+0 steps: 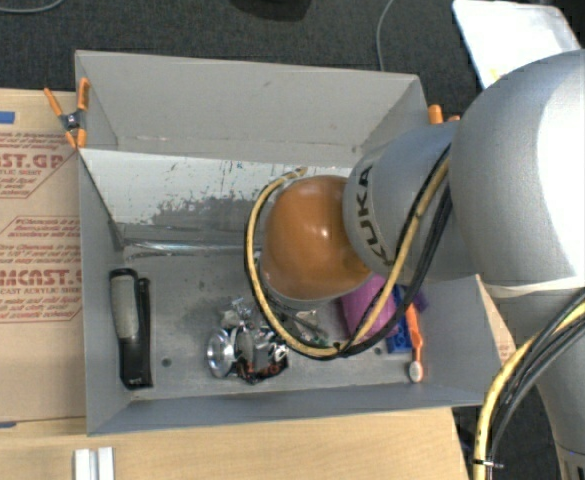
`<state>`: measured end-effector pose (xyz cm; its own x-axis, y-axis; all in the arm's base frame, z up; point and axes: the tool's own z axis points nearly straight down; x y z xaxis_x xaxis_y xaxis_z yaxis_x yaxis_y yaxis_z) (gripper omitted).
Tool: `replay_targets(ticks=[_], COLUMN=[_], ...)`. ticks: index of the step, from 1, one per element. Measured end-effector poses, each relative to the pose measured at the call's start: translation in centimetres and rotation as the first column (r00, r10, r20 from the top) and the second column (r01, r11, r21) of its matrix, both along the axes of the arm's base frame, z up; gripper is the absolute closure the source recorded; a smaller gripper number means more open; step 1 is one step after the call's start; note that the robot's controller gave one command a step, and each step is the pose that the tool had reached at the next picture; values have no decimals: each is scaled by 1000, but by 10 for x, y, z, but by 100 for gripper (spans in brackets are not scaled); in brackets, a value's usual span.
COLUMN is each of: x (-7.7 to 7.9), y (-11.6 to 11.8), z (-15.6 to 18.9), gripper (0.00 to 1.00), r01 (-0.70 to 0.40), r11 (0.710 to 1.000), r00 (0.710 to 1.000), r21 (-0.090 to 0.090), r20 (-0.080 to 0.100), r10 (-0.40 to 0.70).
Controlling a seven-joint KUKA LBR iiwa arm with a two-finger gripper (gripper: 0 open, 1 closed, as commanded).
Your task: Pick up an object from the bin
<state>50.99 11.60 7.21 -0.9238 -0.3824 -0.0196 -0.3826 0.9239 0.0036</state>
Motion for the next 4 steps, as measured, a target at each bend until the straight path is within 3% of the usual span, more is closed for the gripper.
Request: replay_targets(ticks=[2,3,4], x=[6,4,9], y=[-5,-4,-7], z=[-1,46,54], gripper=[100,100,100], r01=[29,28,46], r11=[1000,1000,999], r00=[1000,1000,999], r21=[3,-1,5], r20=[0,-7,9], r10=[-29,-28,-46])
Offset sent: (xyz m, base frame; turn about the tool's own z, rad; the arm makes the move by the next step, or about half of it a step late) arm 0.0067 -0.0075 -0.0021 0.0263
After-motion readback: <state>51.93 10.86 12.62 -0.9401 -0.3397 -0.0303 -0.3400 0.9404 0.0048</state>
